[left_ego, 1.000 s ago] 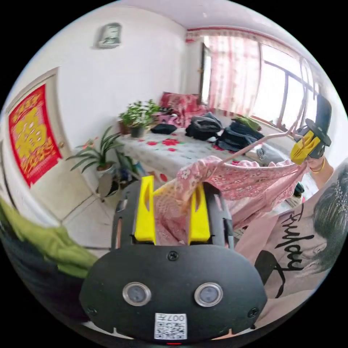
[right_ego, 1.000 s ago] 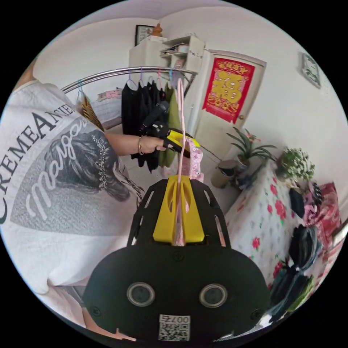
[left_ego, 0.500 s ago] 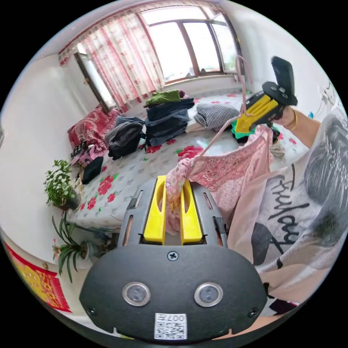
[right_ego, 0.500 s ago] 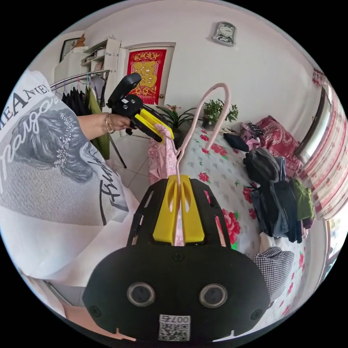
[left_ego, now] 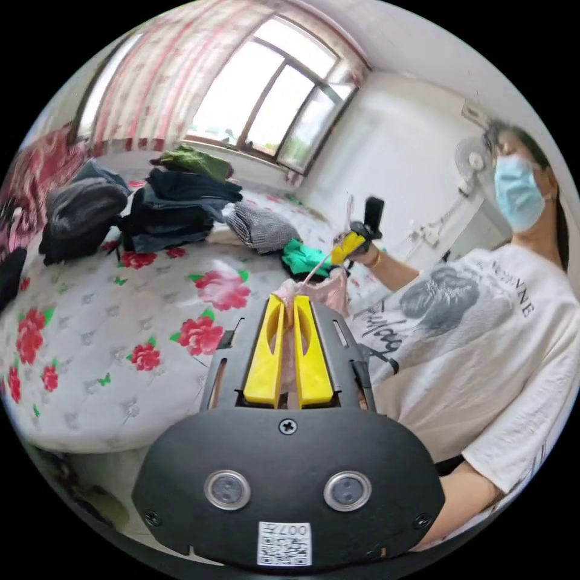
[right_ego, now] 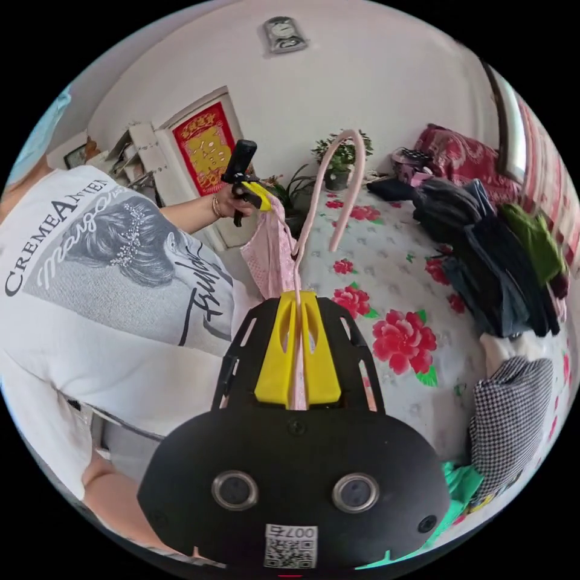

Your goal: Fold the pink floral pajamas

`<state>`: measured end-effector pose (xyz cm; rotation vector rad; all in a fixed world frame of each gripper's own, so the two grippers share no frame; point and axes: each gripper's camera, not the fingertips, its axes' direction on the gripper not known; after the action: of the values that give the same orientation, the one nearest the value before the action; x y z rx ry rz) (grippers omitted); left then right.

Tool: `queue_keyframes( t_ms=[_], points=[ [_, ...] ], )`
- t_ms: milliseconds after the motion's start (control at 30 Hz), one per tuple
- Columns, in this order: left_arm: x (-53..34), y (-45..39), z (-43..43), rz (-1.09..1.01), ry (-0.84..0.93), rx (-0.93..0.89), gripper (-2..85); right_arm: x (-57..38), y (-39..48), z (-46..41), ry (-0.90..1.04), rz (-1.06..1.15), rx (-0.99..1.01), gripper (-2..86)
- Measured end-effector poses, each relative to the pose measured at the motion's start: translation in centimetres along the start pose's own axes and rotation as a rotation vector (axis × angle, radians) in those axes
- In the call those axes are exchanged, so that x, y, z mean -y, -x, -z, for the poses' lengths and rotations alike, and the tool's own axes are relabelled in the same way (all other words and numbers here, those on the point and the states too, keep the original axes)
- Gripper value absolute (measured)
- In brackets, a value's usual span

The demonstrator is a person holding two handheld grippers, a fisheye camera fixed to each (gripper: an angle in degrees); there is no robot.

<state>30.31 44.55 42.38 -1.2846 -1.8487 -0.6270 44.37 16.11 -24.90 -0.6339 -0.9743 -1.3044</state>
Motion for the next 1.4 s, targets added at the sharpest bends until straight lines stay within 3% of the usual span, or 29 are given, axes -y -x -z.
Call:
queue_keyframes(
  t_ms=[133,200,333,433,500,600,667,733,867,1033,1133,1267,1400],
  points=[
    [-3.1,10.8,2.6,0.258,-0.141,-0.025,-0.3,-5.1,-4.1,3.5,-0.178,-0.209,0.065,-0.1],
    [-4.3,13.3,2.9,0.324,-0.157,0.005,-0.4,-10.4,-6.7,8.0,-0.48,-0.391,0.1,0.0],
    [-5.6,16.6,2.5,0.345,-0.163,0.041,-0.4,-18.3,-7.8,14.9,-0.758,-0.664,-0.142,0.3],
    [-5.9,18.5,2.0,0.356,-0.16,0.069,-0.5,-23.6,-8.0,18.7,-0.692,-0.918,-0.451,1.0],
    [-6.1,19.7,1.7,0.375,-0.159,0.077,-0.5,-27.7,-8.7,19.6,-0.503,-1.156,-0.742,2.7],
    [-6.6,21.2,1.4,0.392,-0.156,0.092,-0.4,-32.6,-9.5,19.1,-0.343,-1.42,-0.807,5.5],
    [-7.2,22.3,1.4,0.417,-0.147,0.112,-0.4,-33.2,-8.4,18.6,-0.363,-1.469,-0.803,6.6],
    [-7.8,22.8,1.5,0.428,-0.141,0.135,-0.3,-31.5,-7.1,17.3,-0.368,-1.377,-0.799,7.6],
    [-9.2,24.3,1.7,0.455,-0.133,0.159,-0.3,-26.0,-6.8,12.7,-0.1,-1.22,-1.001,8.8],
    [-10.3,26.0,1.9,0.47,-0.128,0.152,-0.1,-26.8,-8.9,11.4,0.071,-1.324,-1.081,8.4],
    [-10.9,26.8,2.1,0.458,-0.113,0.161,0.0,-30.5,-7.9,14.0,0.0,-1.489,-0.962,8.9],
    [-12.7,28.3,2.2,0.472,-0.14,0.148,-0.1,-28.0,-2.5,14.0,-0.15,-1.215,-0.977,9.4],
    [-14.4,30.4,1.7,0.535,-0.193,0.063,-0.2,-24.4,-3.6,5.9,-0.185,-1.035,-0.528,10.2]
  ],
)
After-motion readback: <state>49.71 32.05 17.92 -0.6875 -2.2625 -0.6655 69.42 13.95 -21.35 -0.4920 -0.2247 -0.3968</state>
